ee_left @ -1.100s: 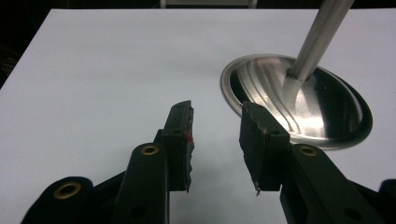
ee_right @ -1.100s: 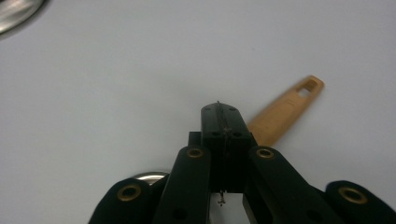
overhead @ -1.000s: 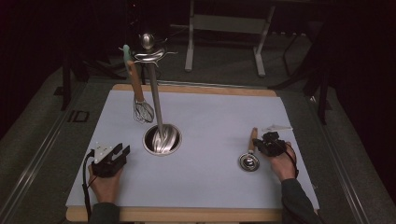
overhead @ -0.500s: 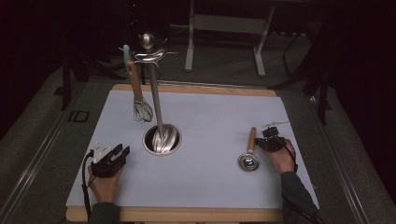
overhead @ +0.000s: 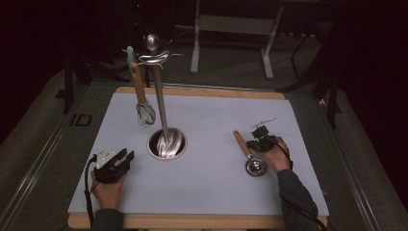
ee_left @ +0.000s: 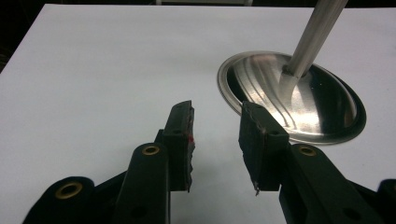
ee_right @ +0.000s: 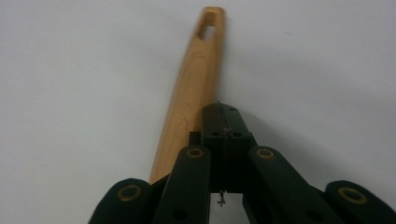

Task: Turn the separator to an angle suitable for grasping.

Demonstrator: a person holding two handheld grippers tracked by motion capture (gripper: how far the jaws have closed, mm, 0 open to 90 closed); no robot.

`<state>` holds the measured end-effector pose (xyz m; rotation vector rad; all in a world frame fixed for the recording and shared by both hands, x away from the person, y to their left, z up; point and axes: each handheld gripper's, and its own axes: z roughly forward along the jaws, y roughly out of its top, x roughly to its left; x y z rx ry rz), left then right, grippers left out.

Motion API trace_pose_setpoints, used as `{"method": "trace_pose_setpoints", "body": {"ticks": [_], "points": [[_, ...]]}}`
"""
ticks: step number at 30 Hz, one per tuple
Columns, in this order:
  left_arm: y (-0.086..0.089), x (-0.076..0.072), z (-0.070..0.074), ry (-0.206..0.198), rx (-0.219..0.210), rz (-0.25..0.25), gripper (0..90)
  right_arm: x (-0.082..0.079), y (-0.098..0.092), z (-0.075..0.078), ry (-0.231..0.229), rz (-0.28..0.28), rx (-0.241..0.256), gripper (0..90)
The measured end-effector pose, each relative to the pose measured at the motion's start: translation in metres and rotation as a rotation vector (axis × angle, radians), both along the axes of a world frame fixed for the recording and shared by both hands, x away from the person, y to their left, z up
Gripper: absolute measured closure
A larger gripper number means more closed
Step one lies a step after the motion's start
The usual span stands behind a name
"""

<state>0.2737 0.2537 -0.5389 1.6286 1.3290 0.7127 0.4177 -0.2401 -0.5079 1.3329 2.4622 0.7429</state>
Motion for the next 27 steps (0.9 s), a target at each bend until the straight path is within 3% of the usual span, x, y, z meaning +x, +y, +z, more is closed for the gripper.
{"method": "trace_pose_setpoints", "body": {"ticks": [7,11,13,23,27], "points": [[-0.001,0.0,0.0,-0.003,0.008,-0.002,65.4,-0.006,0.018,0.004,0.008,0.071,-0.027,89.8],[-0.001,0.0,0.0,-0.003,0.009,-0.002,65.4,-0.009,0.016,0.013,0.017,0.09,0.014,85.1],[-0.001,0.0,0.0,-0.003,0.011,-0.003,65.4,-0.011,0.013,0.016,0.036,0.099,0.036,83.6],[-0.002,0.0,0.0,-0.001,0.024,-0.005,65.4,-0.016,0.01,0.017,0.114,0.135,0.024,76.1],[-0.003,0.0,0.0,-0.001,0.026,-0.005,65.4,-0.014,0.008,0.017,0.173,0.141,0.014,71.4]]}}
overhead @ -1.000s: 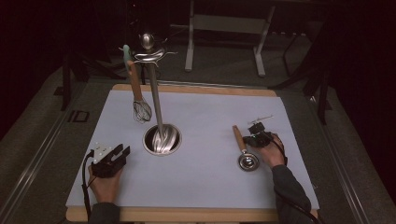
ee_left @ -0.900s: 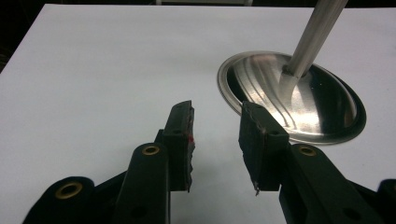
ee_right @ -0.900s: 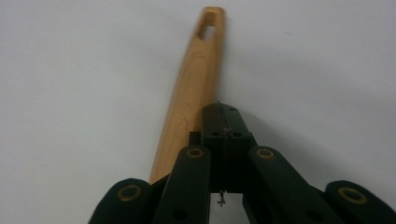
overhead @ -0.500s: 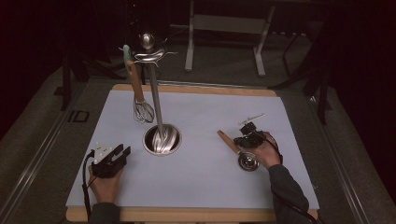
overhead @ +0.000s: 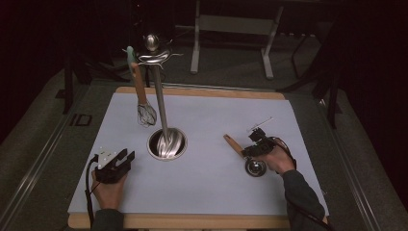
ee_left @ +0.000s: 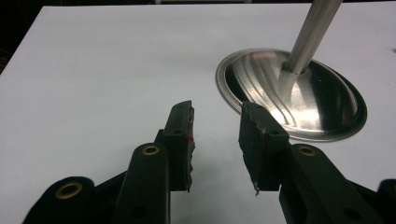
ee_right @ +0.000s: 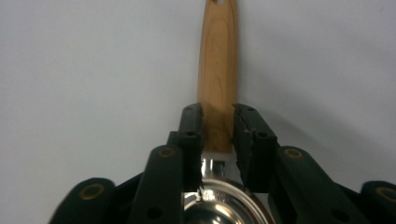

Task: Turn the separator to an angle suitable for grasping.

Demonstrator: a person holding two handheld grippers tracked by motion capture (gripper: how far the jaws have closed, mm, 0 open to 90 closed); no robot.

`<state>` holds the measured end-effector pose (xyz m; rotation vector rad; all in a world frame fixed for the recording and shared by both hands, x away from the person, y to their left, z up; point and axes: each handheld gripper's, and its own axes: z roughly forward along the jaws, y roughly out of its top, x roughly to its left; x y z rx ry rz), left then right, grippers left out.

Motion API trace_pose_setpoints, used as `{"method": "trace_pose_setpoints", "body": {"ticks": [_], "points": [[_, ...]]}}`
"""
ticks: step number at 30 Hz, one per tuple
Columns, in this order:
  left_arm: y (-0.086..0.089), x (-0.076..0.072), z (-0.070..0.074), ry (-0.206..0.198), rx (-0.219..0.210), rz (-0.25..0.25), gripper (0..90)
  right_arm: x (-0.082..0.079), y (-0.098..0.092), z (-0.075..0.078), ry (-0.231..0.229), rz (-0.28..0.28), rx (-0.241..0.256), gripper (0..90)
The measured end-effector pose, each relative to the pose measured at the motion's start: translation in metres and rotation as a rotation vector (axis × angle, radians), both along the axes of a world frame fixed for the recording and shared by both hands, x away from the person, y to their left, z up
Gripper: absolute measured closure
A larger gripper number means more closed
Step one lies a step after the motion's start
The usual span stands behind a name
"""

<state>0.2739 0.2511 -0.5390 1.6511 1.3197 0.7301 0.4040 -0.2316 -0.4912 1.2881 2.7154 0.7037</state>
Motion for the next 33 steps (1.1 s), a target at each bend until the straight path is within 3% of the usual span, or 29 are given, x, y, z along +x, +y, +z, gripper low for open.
{"method": "trace_pose_setpoints", "body": {"ticks": [4,7,14,22,30,33], "points": [[0.0,0.0,0.0,0.0,0.0,-0.001,65.4,0.006,0.002,-0.005,0.082,0.0,-0.011,69.0],[0.0,0.0,0.0,0.0,-0.001,-0.001,65.4,0.009,0.007,-0.01,0.115,-0.008,-0.022,69.0],[-0.001,0.0,0.0,-0.002,0.003,-0.001,65.4,0.009,0.018,-0.008,0.127,-0.033,-0.099,69.9],[0.0,0.0,0.0,-0.001,0.001,-0.002,65.4,0.008,0.019,-0.006,0.117,-0.051,-0.077,70.5],[-0.001,0.001,0.0,0.006,0.005,-0.003,65.4,0.005,0.021,-0.006,0.101,-0.031,-0.071,70.6],[-0.001,0.001,0.0,0.007,0.004,-0.004,65.4,0.006,0.02,-0.007,0.118,-0.031,-0.04,70.6]]}}
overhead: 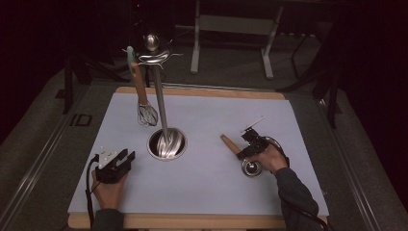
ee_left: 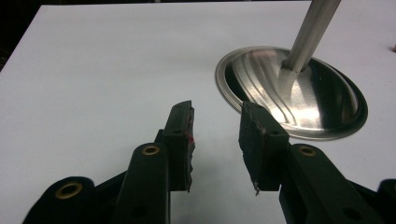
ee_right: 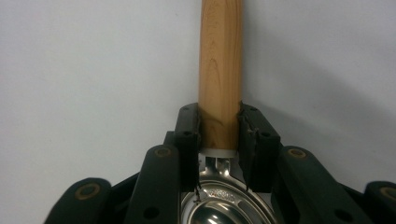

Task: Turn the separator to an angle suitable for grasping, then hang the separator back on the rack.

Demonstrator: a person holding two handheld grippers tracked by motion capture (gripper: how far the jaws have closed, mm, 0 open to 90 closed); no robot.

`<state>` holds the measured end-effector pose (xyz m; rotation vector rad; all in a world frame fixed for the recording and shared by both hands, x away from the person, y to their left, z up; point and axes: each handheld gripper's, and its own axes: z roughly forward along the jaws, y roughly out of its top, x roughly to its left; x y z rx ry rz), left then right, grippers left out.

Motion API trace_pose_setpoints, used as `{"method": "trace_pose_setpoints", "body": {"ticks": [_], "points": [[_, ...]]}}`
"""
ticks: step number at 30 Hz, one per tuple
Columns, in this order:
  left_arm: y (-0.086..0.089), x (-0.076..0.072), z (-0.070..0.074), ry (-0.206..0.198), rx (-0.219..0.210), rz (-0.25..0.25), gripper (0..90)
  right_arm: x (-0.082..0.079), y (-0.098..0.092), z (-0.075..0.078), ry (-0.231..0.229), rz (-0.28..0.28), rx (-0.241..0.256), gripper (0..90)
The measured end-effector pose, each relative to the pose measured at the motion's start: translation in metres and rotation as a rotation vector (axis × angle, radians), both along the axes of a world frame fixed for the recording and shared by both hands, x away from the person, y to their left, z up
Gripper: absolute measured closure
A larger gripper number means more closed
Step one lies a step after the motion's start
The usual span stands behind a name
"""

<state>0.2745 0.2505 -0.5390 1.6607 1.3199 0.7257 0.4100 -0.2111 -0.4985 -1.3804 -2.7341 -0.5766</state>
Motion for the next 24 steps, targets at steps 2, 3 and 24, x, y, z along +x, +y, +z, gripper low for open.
{"method": "trace_pose_setpoints", "body": {"ticks": [2,3,24], "points": [[0.0,0.0,0.0,-0.001,-0.001,0.0,65.4,0.001,-0.001,-0.001,0.001,-0.009,0.014,70.6],[0.0,0.0,0.0,-0.002,0.0,0.0,65.4,0.001,-0.001,-0.002,0.002,-0.012,0.017,70.6],[0.0,-0.001,0.0,-0.008,-0.006,0.001,65.4,-0.011,0.002,0.009,-0.087,0.049,0.057,70.6]]}}
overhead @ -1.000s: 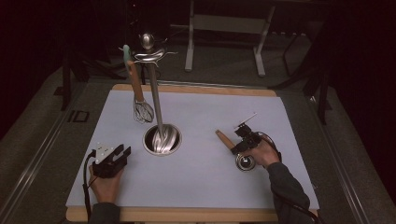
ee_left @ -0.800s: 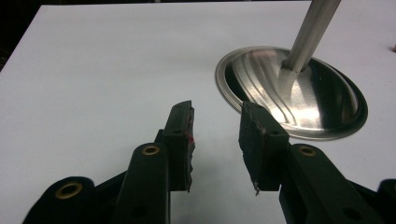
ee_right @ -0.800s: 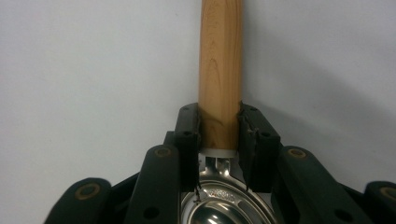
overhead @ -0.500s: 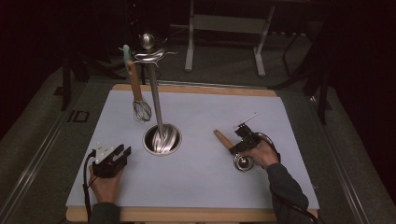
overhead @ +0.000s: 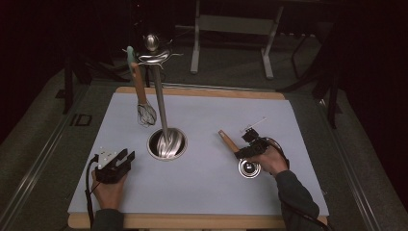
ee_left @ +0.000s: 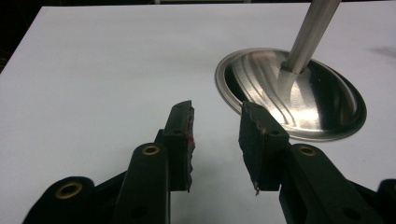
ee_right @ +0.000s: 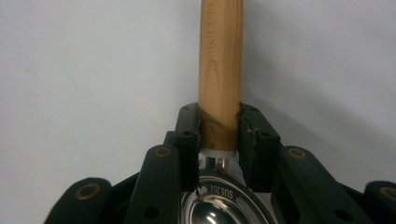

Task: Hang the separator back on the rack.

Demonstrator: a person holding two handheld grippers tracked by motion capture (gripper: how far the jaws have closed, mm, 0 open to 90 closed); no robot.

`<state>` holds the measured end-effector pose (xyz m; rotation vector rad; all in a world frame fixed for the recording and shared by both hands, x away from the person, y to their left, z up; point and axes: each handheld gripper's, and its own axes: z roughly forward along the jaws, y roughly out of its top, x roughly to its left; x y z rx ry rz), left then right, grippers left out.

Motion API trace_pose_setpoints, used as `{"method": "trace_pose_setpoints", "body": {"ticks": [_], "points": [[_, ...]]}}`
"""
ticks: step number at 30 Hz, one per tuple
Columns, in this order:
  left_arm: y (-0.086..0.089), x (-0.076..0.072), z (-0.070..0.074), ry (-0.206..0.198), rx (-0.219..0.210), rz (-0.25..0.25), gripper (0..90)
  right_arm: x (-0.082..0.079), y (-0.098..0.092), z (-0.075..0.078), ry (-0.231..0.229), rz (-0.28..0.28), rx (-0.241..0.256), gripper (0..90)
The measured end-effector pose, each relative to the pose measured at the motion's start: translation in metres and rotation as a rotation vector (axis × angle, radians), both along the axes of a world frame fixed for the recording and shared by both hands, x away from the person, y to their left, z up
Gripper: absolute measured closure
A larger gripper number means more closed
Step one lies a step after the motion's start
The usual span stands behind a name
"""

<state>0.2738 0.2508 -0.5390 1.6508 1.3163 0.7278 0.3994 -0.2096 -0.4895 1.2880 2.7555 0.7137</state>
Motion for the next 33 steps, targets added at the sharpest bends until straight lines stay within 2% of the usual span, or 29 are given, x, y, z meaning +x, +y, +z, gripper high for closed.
{"method": "trace_pose_setpoints", "body": {"ticks": [2,7,17,24,33], "points": [[0.0,0.0,0.0,-0.001,0.0,0.0,65.4,-0.001,0.001,0.001,-0.012,0.001,0.006,70.6],[0.001,0.0,0.0,-0.001,-0.005,0.001,65.3,-0.004,0.002,0.004,-0.035,0.043,0.028,70.6],[0.001,-0.001,0.0,-0.006,-0.009,-0.001,65.0,-0.012,0.005,0.003,-0.093,0.088,0.098,70.6],[0.001,-0.001,0.0,-0.003,-0.016,-0.001,64.9,-0.015,0.008,0.006,-0.128,0.121,0.123,70.6],[0.001,-0.001,0.0,-0.003,-0.016,-0.001,64.9,-0.02,0.014,0.013,-0.195,0.179,0.163,70.7]]}}
